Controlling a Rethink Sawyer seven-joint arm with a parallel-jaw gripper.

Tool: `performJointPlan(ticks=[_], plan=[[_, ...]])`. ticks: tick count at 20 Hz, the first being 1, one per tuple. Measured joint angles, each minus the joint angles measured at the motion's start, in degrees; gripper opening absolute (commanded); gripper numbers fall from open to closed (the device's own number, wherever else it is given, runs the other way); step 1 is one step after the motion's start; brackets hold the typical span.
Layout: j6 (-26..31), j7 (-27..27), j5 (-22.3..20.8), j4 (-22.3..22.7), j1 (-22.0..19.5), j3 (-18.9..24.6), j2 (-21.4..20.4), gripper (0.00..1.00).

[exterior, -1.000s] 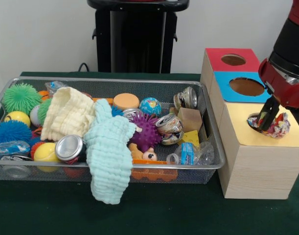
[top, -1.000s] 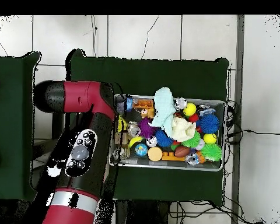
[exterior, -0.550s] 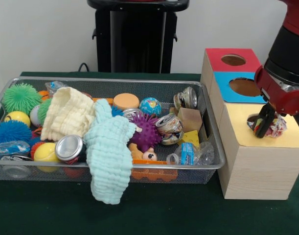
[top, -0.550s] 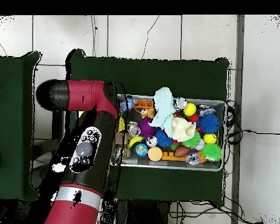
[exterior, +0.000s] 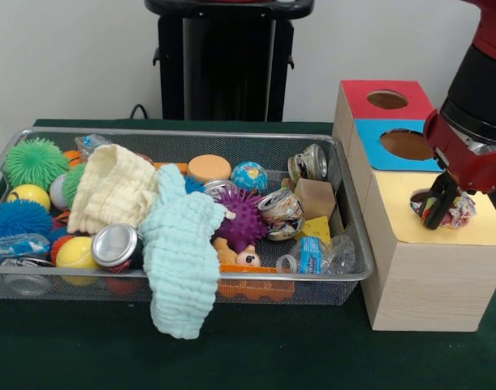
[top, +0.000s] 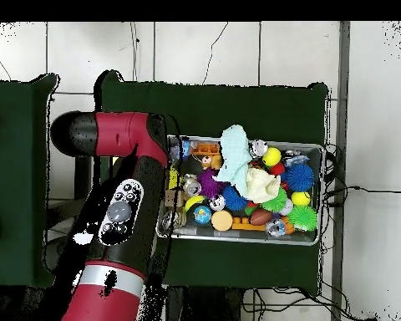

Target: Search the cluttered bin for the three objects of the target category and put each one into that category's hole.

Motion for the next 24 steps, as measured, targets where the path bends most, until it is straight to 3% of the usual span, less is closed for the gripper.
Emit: performJointPlan(ticks=[24], plan=[[0.17, 0.0, 2.92, 1.71, -1.63, 1.75, -1.04, 0.0]])
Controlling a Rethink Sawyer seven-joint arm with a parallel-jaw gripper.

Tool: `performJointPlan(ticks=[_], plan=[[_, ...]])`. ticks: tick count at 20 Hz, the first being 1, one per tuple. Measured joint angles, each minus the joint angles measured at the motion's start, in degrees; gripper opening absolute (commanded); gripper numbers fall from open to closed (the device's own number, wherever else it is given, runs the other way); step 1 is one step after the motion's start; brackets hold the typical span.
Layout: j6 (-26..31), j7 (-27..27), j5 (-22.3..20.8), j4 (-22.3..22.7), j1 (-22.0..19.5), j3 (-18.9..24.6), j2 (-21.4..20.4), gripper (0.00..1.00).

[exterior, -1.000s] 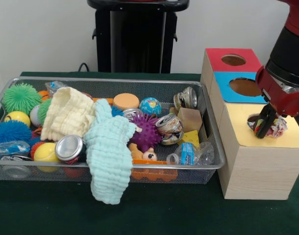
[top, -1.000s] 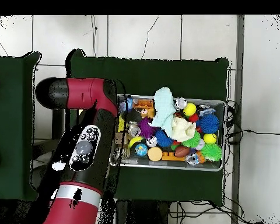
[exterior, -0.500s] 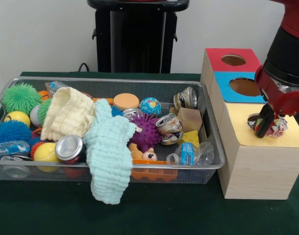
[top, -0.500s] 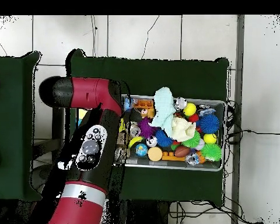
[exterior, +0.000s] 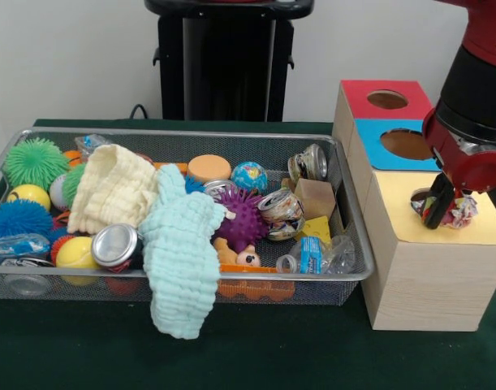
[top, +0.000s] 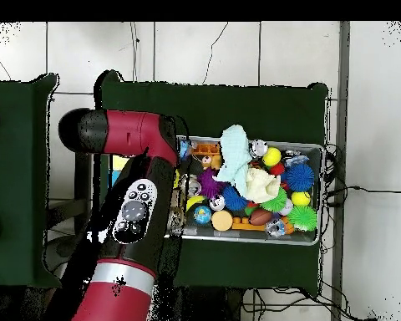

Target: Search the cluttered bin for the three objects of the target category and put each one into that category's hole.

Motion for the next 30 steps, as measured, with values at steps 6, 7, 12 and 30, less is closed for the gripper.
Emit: performJointPlan(ticks=[6, 7, 12, 30], plan=[[-0.71, 0.0, 0.24, 0.86, -0.01, 0.38, -0.45, 0.0], [-0.9, 0.0, 0.33, 1.17, -0.01, 0.55, -0.62, 0.0], [-1.96, 0.0, 1.16, 2.89, -0.02, 1.21, -1.44, 0.0], [-9.37, 0.0, 2.61, 12.13, 0.38, 3.83, -3.27, 0.0]])
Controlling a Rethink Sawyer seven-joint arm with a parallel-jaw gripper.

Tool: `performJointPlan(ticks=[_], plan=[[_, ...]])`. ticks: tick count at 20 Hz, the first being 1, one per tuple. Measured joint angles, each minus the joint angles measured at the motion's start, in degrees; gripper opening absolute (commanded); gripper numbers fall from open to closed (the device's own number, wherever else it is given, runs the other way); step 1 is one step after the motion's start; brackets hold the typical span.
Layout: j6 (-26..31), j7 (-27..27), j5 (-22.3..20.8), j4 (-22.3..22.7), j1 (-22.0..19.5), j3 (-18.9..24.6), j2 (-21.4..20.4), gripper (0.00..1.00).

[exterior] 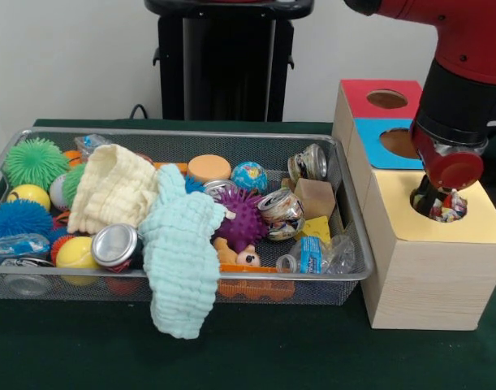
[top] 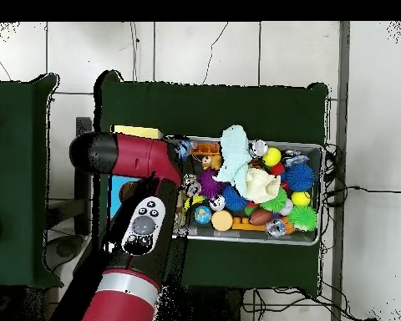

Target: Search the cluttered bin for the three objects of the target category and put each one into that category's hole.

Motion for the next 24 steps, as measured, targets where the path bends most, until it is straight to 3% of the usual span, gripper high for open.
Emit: performJointPlan(ticks=[9, 16, 17, 24], plan=[[-3.21, -0.01, 0.11, -1.1, 0.88, -0.41, 3.38, 0.0], [-3.55, 0.0, 1.23, -4.42, 1.63, -2.59, 5.58, 0.0], [-3.42, 0.0, 1.77, -5.2, 1.73, -3.05, 6.21, 1.0], [-1.39, -0.01, 1.99, -5.74, 2.39, -3.93, 6.78, 1.0]])
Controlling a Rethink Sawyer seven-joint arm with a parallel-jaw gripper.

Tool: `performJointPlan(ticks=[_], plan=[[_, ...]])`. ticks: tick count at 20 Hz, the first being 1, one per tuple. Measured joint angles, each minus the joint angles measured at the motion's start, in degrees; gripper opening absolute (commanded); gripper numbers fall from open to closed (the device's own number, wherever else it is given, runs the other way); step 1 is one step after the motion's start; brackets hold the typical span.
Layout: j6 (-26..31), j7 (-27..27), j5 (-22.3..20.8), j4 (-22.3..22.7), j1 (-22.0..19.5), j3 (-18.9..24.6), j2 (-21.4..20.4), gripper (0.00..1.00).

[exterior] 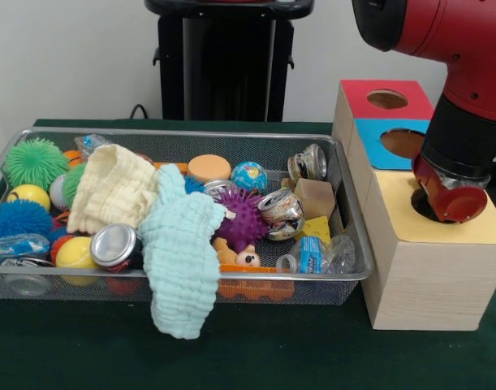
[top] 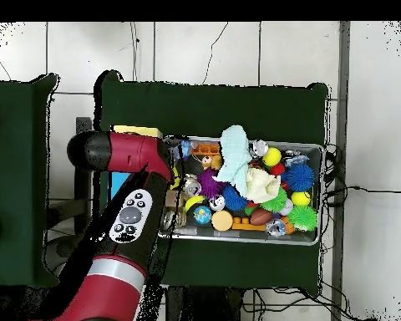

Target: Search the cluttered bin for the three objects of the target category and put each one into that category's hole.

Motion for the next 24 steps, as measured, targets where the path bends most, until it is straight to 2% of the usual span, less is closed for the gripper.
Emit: performJointPlan(ticks=[15, 16, 24], plan=[[-0.01, -0.04, 0.48, -0.01, 0.22, -0.42, 0.19, 1.0], [-0.04, 0.0, 0.51, 0.01, 0.22, -0.43, 0.19, 0.0], [-0.19, 0.0, 0.75, -0.17, 0.28, -0.66, 0.32, 0.0]])
